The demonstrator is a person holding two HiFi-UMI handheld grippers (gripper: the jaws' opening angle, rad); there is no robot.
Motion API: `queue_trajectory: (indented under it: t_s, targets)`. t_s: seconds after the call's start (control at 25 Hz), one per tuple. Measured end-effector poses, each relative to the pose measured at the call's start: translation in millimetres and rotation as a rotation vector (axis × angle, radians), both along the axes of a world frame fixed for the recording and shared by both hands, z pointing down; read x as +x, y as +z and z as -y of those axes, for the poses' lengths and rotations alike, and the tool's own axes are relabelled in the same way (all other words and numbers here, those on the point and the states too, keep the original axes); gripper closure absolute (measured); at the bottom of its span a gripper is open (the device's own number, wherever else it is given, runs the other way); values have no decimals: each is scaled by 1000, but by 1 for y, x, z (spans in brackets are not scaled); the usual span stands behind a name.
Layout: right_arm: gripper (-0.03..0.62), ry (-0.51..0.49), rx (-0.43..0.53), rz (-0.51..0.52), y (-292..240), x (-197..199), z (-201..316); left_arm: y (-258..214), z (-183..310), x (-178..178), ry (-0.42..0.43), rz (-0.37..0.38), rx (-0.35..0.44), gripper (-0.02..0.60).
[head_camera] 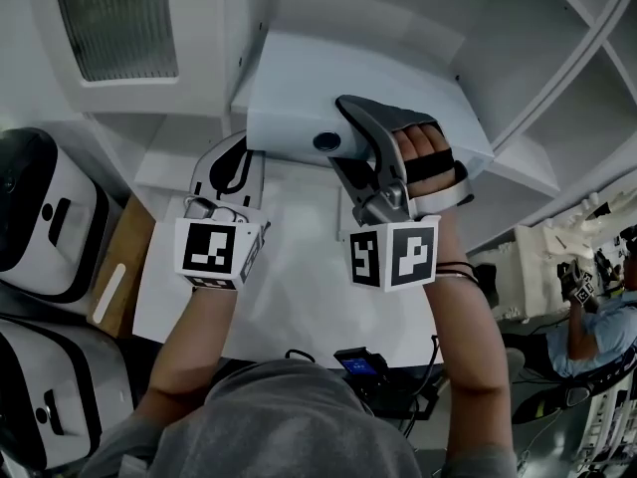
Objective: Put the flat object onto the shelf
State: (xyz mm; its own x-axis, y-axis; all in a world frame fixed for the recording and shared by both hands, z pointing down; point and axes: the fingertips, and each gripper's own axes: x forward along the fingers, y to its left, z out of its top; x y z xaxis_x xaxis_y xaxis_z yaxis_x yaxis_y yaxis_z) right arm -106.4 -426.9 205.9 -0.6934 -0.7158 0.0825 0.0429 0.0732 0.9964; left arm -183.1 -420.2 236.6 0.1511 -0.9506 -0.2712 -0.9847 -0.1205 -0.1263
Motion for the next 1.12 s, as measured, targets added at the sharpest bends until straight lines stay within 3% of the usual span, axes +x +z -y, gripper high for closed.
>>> queue_trajectory:
  t_s: [0.56,1.12]
  targets:
    - [295,-5,8,0,2,-13,24,30,9,-4,9,-3,-66,575]
    - [292,-32,-37,42,0,-16,20,39,8,-8,12,-10,-79,575]
